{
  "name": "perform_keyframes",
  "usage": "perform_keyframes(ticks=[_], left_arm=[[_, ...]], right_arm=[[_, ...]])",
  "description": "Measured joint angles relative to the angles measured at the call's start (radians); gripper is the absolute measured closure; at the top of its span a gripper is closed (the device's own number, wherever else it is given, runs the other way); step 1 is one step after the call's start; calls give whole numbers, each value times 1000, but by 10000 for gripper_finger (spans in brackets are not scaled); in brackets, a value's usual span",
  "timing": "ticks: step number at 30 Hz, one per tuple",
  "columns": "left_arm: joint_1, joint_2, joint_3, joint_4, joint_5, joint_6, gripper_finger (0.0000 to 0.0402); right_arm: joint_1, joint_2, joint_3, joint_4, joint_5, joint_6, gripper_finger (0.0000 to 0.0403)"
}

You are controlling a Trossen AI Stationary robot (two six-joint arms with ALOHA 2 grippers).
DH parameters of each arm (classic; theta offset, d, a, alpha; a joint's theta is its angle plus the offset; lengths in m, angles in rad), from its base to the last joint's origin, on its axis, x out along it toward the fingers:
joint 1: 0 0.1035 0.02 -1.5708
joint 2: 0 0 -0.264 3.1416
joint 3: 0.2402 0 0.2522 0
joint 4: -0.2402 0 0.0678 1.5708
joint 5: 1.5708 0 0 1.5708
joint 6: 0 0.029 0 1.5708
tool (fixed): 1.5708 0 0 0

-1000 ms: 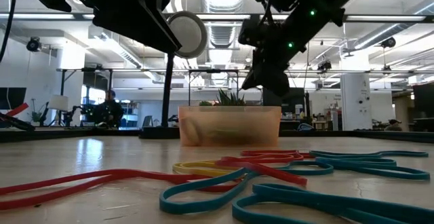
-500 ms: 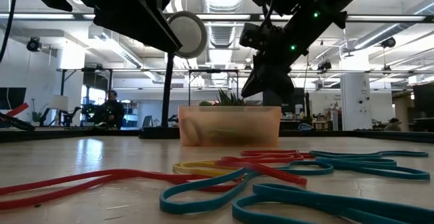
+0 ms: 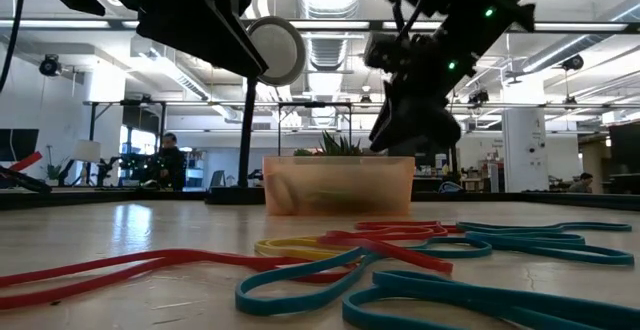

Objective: Pick and place rubber bands into bin
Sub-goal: Put the red rubber band into the orange bin

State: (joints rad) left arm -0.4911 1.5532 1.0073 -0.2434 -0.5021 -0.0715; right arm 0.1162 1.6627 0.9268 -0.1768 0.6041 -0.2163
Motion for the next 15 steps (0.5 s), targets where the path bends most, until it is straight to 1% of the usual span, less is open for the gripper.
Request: perform_keyframes(ticks=[4,6,12,15], left_arm=[[0,3,0,17,20,0,315],[0,12,0,58,28,12,315],[1,86,0,243,54,146,315],[1,125,0,298,62,204,315]], right_arm=[[74,-26,0,-1,0,5,299],[116,-44,0,-2,0,18,303],[243,-91,0,-6,-3,72,313],[299,-96,0,-9,-3,101,318]])
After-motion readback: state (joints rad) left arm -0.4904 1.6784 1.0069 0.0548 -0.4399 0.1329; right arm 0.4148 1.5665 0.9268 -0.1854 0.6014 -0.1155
